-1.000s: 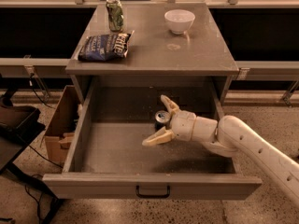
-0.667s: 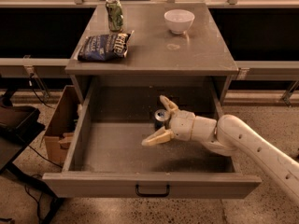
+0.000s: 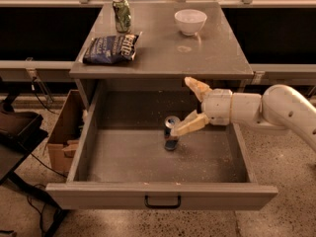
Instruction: Place redbull can into top drawer
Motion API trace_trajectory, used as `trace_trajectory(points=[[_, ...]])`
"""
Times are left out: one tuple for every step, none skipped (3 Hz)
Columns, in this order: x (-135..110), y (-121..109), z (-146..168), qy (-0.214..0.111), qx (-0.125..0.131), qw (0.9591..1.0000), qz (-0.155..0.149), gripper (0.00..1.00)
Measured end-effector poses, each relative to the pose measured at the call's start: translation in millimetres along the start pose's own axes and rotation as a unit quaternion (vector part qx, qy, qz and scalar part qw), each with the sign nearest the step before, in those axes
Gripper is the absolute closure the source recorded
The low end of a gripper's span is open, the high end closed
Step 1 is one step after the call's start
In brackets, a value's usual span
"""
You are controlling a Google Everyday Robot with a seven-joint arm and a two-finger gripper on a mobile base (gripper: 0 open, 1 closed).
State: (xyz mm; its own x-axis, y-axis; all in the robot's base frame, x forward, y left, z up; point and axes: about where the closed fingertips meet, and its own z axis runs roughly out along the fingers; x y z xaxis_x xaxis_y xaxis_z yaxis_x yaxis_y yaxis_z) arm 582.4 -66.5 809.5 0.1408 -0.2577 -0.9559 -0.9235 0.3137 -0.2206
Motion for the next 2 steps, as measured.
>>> trace_trajectory(points=[[-47, -12, -62, 0.034, 0.001, 0.9993, -0.015, 0.0], [-75, -27, -103, 0.133, -0.002, 0.9895, -0.057, 0.0]])
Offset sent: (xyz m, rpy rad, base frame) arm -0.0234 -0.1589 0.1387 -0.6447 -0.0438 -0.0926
